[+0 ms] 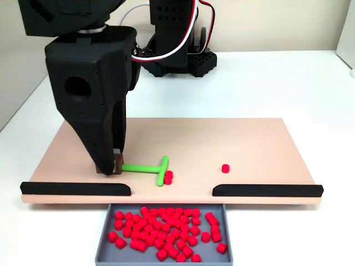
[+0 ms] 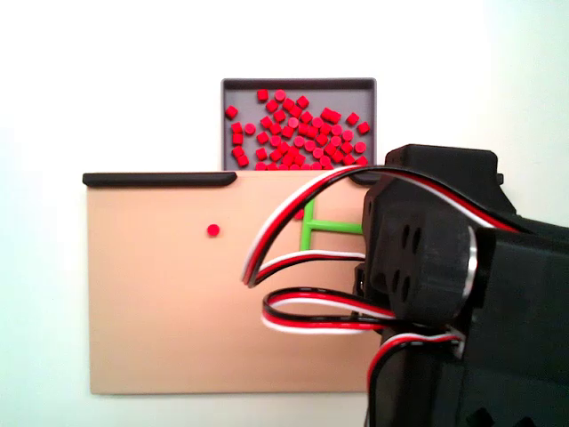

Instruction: Gather the right side granules

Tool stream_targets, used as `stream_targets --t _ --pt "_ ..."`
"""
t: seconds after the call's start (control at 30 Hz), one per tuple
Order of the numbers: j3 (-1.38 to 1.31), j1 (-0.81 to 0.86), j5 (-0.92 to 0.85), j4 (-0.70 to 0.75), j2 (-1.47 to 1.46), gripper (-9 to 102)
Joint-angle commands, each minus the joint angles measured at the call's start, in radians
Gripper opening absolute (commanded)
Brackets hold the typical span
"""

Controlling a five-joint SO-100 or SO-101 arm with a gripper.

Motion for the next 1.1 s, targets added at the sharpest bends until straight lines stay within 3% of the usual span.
stream_targets --t 0.0,0.2,0.5,0.8,1.07 --pt "0.003 -0.014 -0.137 0.003 -0.006 0" --pt "0.003 -0.006 -0.060 0.011 0.017 0" --pt "0.035 0.072 0.244 0.055 0.141 0" --pt "0.377 0.040 0.788 0.055 0.538 0" --pt "0.667 -0.121 1.341 0.077 0.856 0"
